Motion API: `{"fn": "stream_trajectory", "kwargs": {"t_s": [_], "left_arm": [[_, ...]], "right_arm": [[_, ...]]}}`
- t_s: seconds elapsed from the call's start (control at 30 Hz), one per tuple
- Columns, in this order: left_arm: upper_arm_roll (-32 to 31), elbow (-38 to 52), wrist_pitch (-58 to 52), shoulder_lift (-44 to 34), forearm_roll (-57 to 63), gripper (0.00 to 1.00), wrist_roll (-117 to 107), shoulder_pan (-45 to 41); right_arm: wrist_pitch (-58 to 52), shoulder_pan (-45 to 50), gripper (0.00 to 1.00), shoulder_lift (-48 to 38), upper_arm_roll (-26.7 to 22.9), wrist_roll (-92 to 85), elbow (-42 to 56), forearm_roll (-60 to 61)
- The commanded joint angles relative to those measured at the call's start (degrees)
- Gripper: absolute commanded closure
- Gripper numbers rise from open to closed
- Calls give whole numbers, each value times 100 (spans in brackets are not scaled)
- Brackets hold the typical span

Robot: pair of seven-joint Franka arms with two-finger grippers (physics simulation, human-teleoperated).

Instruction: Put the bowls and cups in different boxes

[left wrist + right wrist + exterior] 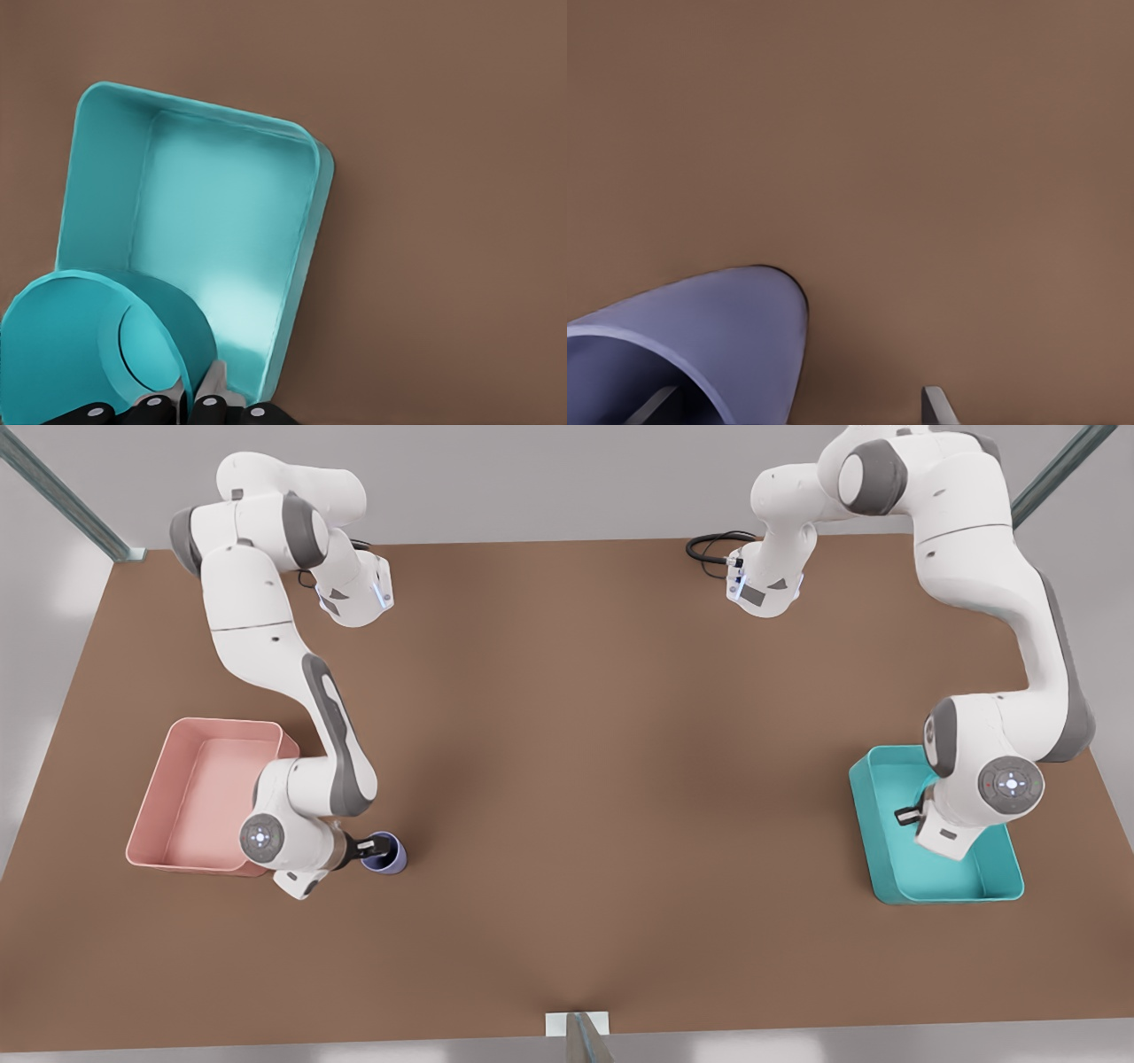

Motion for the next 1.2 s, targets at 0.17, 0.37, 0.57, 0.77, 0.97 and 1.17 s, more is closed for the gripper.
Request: {"fn": "stream_trajectory", "kwargs": {"t_s": [0.17,0.37,0.57,0.77,0.97,1.17], "left_arm": [[109,-112,889,680,-107,79,118,348],[109,-112,1715,1260,-107,79,127,647],[100,-103,1680,1226,-116,0,109,691],[-357,-24,-1351,-1287,-1469,0,170,-337],[-603,767,-2785,-1543,-1391,0,997,-522],[-735,776,-2732,-1517,-1241,0,988,-496]], "right_arm": [[-36,51,69,40,-2,-58,53,11],[-45,7,79,-4,7,-93,193,19],[-1363,-792,79,-1234,-116,-1367,228,-200],[-2190,-1812,79,-1850,-125,-2211,211,-1149],[-1575,-2366,79,-1200,-151,-2352,167,-1246],[-705,-2392,79,-708,-151,-2352,105,-1176]]}}
